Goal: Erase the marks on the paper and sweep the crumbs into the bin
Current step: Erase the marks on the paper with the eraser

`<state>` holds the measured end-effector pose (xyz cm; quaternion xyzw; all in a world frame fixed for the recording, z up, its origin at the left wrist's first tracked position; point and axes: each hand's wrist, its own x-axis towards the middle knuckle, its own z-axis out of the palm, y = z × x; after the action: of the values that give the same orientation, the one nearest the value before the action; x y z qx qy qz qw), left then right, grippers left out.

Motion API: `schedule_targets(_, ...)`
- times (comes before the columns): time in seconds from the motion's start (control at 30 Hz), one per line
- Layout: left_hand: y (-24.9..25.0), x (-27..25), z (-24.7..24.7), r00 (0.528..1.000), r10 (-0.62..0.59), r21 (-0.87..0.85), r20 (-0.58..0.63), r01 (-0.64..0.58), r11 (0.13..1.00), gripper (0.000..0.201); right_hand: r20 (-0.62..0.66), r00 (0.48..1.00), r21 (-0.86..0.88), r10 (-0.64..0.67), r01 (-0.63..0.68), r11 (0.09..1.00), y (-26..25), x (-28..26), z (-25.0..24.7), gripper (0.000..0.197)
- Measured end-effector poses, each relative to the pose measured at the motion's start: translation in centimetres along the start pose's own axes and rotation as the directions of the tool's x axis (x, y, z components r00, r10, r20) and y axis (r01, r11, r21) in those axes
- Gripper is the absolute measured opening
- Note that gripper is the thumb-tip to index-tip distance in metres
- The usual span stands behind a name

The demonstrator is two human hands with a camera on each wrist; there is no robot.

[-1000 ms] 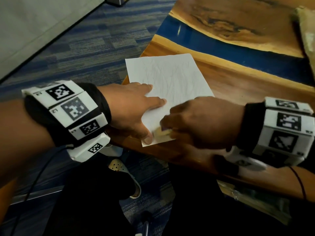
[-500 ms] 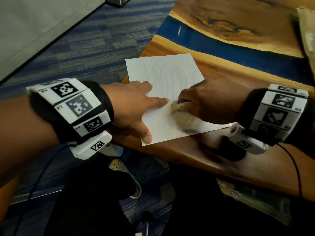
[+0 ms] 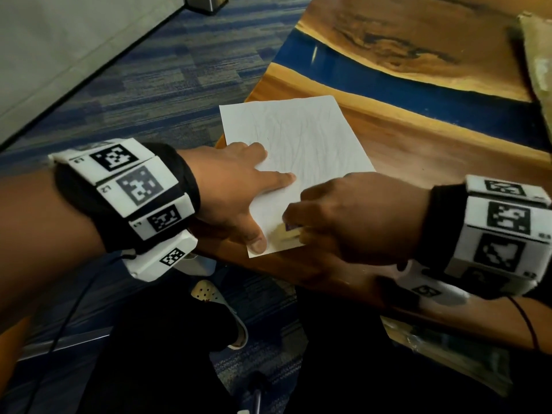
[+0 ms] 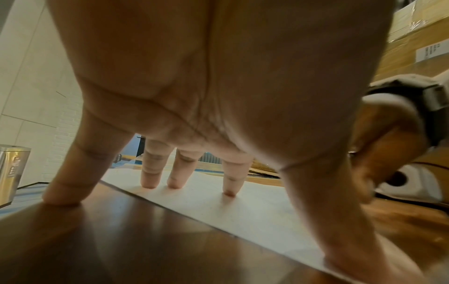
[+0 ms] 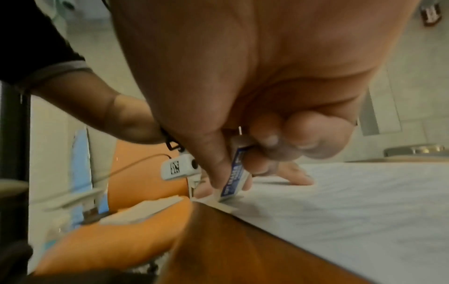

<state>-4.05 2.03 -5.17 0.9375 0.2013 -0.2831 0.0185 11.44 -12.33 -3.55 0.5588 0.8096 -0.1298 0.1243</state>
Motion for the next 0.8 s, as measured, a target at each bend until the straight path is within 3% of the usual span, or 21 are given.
schedule_targets(0.03,0.0,0.0,0.0,1.0,-0.001,-0.005,0.001,0.001,1.0,0.122,0.011,1.0,0.021,0.002,-0.002,1.0,0.2,-0.1,0.0,0.033)
schedule_targets(0.17,0.2,-0.2,-0.1,1.0,-0.01,-0.017,0.011,0.011,1.0,0.12,0.015,0.95,0.042,0.312,-0.312,0.949,4.4,0.3,-0.8,0.032)
schedule_targets(0.23,0.3,-0.3,-0.2,0.999,-0.027,-0.049,0.029,0.028,0.998,0.119,0.033,0.927,0.048,0.374,-0.375,0.926,5.2,0.5,-0.7,0.03)
schedule_targets(0.37,0.8,-0.4,-0.6,1.0,-0.027,-0.149,-0.001,0.026,0.989,0.105,0.039,0.913,0.058,0.405,-0.407,0.912,4.8,0.9,-0.5,0.03)
schedule_targets(0.5,1.3,0.0,-0.2,0.998,-0.016,-0.11,-0.06,0.009,0.994,0.101,0.012,0.91,0.029,0.415,-0.415,0.909,3.8,0.7,-0.8,0.027)
schedule_targets(0.67,0.9,-0.1,0.0,0.999,-0.019,-0.078,-0.033,0.016,0.997,0.111,-0.033,0.995,0.011,0.092,-0.092,0.996,-2.2,-0.3,0.6,0.031)
schedule_targets(0.73,0.8,-0.1,0.0,1.0,-0.013,-0.066,-0.017,0.012,0.998,0.112,-0.037,0.99,0.017,0.133,-0.132,0.991,-1.2,-0.2,0.5,0.032)
schedule_targets(0.8,0.8,-0.2,0.0,1.0,-0.008,-0.058,-0.012,0.007,0.998,0.11,-0.057,0.956,0.04,0.289,-0.287,0.957,1.1,-0.2,-0.1,0.031)
